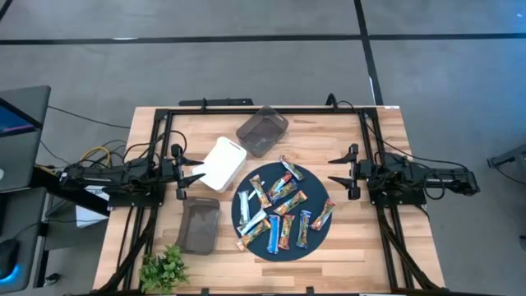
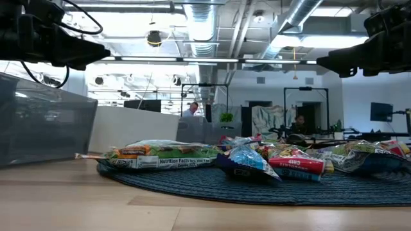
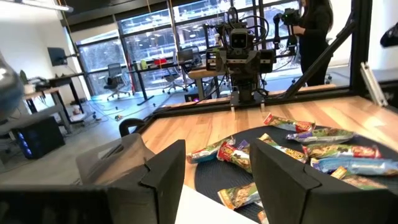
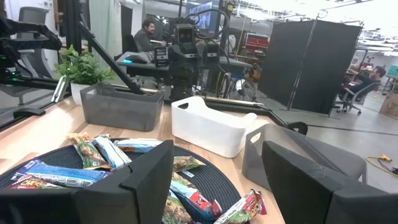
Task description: Pick and place Granola Bars by type
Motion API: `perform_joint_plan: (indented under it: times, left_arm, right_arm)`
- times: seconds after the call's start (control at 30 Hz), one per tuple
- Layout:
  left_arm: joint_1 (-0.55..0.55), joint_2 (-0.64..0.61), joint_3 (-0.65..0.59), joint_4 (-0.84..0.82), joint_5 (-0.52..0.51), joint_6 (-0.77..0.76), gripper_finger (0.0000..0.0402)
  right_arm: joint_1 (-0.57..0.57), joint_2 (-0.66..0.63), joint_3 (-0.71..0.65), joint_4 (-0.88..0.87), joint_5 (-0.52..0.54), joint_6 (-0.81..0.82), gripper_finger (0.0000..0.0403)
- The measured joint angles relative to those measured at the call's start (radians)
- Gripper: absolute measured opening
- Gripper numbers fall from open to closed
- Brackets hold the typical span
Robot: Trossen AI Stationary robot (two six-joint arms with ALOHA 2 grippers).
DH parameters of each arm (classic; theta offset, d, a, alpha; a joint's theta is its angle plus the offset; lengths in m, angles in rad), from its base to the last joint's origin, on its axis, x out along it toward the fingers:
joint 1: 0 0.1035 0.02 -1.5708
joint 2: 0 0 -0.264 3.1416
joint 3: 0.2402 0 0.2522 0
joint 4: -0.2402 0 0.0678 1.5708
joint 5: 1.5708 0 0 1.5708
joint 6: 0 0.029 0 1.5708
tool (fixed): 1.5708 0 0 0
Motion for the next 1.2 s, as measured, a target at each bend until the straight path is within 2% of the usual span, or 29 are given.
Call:
perform_joint_plan:
  times: [0.2,0.33,0.47,0.67,0.77,0.87,0.93,1.03,1.2]
  left_arm:
    - [0.0,0.0,0.0,-0.001,0.019,-0.158,0.0174]
    - [0.0,0.0,0.0,-0.007,0.082,-0.309,0.0174]
    - [0.0,0.0,0.0,-0.007,0.086,-0.294,0.0174]
    - [0.0,0.0,0.0,0.006,-0.048,-0.224,0.0174]
    - [0.0,0.0,0.0,0.011,-0.076,-0.245,0.0174]
    - [0.0,0.0,0.0,0.013,-0.034,-0.299,0.0174]
    - [0.0,0.0,0.0,0.014,0.023,-0.301,0.0174]
    - [0.0,0.0,0.0,0.052,0.081,-0.298,0.0174]
    - [0.0,0.0,0.0,0.157,0.139,-0.126,0.0174]
  right_arm:
    - [0.0,0.0,0.0,0.0,0.0,0.005,0.024]
    - [0.0,0.0,0.0,0.002,-0.002,0.133,0.024]
    - [0.0,0.0,0.0,0.031,-0.002,0.211,0.024]
    - [-0.007,0.0,0.0,0.042,0.027,0.22,0.024]
    - [-0.007,0.0,0.0,0.077,0.027,0.219,0.024]
    - [-0.005,0.001,0.0,0.115,0.027,0.26,0.024]
    - [-0.006,0.001,0.0,0.136,0.027,0.341,0.024]
    - [-0.006,0.001,0.001,0.168,-0.002,0.367,0.024]
    - [-0.008,0.01,0.038,0.209,-0.002,0.285,0.024]
